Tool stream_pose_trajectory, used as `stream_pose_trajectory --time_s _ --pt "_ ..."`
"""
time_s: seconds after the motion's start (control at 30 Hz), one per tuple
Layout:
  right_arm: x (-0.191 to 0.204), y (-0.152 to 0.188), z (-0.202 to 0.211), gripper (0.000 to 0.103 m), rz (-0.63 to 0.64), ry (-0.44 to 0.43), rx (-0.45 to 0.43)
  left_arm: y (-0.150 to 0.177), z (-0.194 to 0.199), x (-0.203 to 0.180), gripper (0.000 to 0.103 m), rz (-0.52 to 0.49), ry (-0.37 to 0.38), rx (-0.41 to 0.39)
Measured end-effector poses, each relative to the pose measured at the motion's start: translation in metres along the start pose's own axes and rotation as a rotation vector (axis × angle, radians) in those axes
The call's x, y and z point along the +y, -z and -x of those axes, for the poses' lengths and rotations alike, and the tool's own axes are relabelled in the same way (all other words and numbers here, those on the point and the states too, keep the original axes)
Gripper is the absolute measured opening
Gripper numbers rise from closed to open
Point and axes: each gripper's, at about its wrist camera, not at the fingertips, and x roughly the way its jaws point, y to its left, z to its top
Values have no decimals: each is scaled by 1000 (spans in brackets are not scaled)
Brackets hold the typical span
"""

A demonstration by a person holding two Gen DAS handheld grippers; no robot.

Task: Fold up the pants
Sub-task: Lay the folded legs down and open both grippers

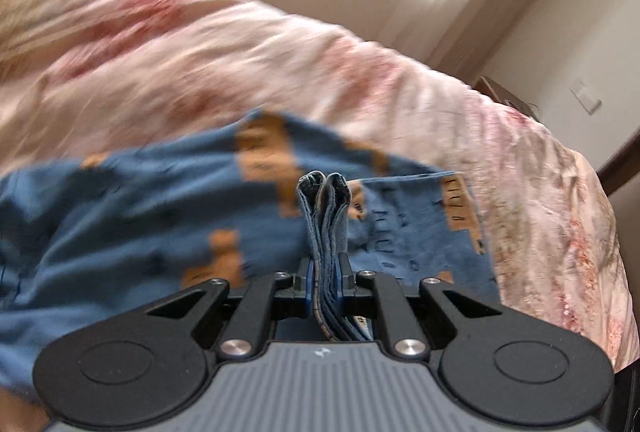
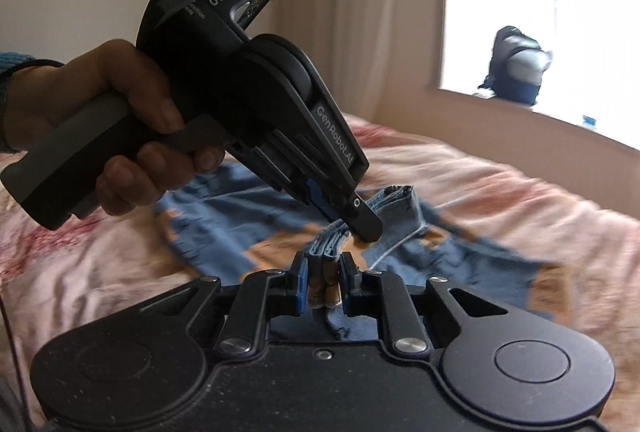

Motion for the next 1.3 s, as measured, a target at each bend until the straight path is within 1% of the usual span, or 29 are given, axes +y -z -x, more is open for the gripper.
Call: stream_pose_trajectory --time_s 0.07,0.17,0.33,0.37,0.43,0.47,0.5,0.53,0.57,0.6,0.63,0.67,0.7,0.73,0.77,0.8,0.83,0.87,0.9,0.97,1.0,1.03,1.07,1.1,1.13,1.17,1.2,1.27,1.3 --pt "9 1 -11 17 7 -28 9 5 -1 14 11 11 6 -3" --pt "17 2 -22 17 -1 -55 17 9 -1 25 11 -3 11 5" --pt "23 10 -31 17 17 -57 52 12 -10 36 12 4 20 34" --pt "23 11 -32 17 13 -58 58 13 -11 36 13 -2 21 33" --pt "22 13 -32 18 15 -62 64 14 -9 35 18 -10 12 21" --pt "20 13 -28 22 15 -68 62 15 -6 34 25 -15 8 9" --pt "15 13 -20 34 12 -74 55 15 -2 33 30 -17 -3 -1" --pt "13 13 -15 44 15 -65 49 15 1 32 42 -18 -12 -11" --pt "8 14 -5 62 21 -47 39 15 5 30 55 -24 -26 -29" --pt "2 14 5 68 34 -20 23 15 9 29 59 -33 -47 -51" --pt "-3 14 17 69 53 24 9 15 12 25 66 -47 -80 -83" --pt "-10 14 26 75 72 89 0 15 14 21 76 -61 -109 -114" --pt "-18 14 33 88 91 182 -6 15 15 17 81 -75 -138 -147" --pt "-25 14 35 96 108 265 -5 15 14 12 90 -83 -164 -178" --pt "-33 13 33 102 131 351 -4 14 12 8 91 -87 -190 -206" --pt "-42 11 27 102 153 431 -1 14 9 3 91 -87 -218 -227" --pt "-49 9 21 102 164 469 -10 13 3 -1 91 -86 -247 -241" --pt "-56 5 11 102 165 489 -24 12 -4 -5 91 -92 -276 -258" --pt "-61 2 0 102 157 489 -29 12 -9 -8 91 -108 -307 -272" --pt "-63 -2 -24 102 170 454 -30 14 -25 -11 92 -162 -408 -278" --pt "-63 -2 -35 102 198 441 -19 16 -31 -9 93 -175 -429 -270" --pt "-66 -1 -47 102 241 442 11 18 -33 -5 94 -173 -427 -271" --pt "-69 4 -56 101 297 460 43 21 -33 1 95 -162 -416 -278" --pt "-77 11 -63 100 351 493 65 22 -33 5 95 -164 -413 -279" --pt "-91 17 -62 100 368 539 65 21 -34 8 97 -175 -413 -275" --pt "-107 19 -58 102 344 582 61 20 -34 10 99 -183 -410 -273" --pt "-128 21 -52 102 301 643 74 19 -33 12 99 -182 -403 -271" --pt "-157 21 -40 100 253 750 110 17 -31 16 100 -163 -377 -266" --pt "-164 19 -34 92 237 810 130 18 -28 16 100 -149 -367 -268"
